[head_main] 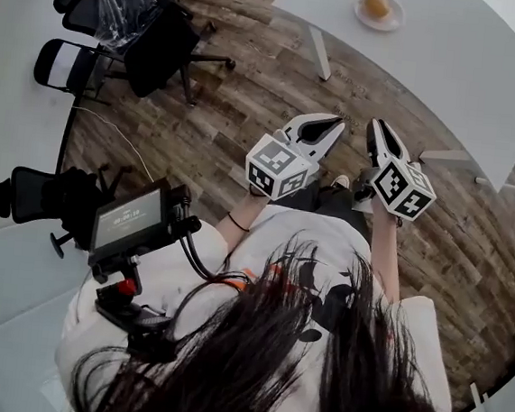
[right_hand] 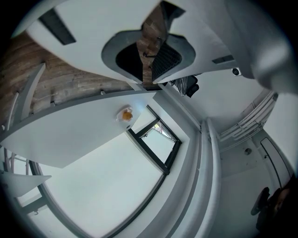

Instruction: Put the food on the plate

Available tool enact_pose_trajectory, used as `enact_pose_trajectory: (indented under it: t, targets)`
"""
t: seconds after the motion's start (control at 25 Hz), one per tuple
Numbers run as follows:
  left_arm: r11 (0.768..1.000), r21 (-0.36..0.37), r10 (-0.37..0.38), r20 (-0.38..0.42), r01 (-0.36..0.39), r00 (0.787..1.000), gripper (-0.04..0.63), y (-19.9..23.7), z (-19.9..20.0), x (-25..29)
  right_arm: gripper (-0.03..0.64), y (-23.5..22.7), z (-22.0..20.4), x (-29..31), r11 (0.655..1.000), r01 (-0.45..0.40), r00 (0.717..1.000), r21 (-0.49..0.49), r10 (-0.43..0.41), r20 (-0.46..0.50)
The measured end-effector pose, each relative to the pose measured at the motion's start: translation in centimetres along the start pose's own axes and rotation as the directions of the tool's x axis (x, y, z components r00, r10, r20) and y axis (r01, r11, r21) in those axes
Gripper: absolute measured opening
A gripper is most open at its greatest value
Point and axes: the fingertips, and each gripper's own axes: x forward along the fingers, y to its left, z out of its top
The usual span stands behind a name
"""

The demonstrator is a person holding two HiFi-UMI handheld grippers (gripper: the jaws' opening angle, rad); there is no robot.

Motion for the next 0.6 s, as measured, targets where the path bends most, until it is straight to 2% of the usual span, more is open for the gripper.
enact_pose_trajectory:
  t: [0.28, 0.6]
  targets:
    - [1.000, -0.006, -0.006, -0.018, 0.006, 1.000, 0.006, -0.3, -1.3, -0.7, 0.068, 0.4, -0.5, 0.3, 1.000, -0.001, 1.000, -0.015, 0.001, 0.005]
    - [0.998, 0.011, -0.060, -0.016, 0.060, 0.998, 0.006, -1.0, -3.7, -3.4, 0.069, 2.2, -3.4, -1.3, 1.000, 0.016, 0.999, -0.016, -0.015, 0.050]
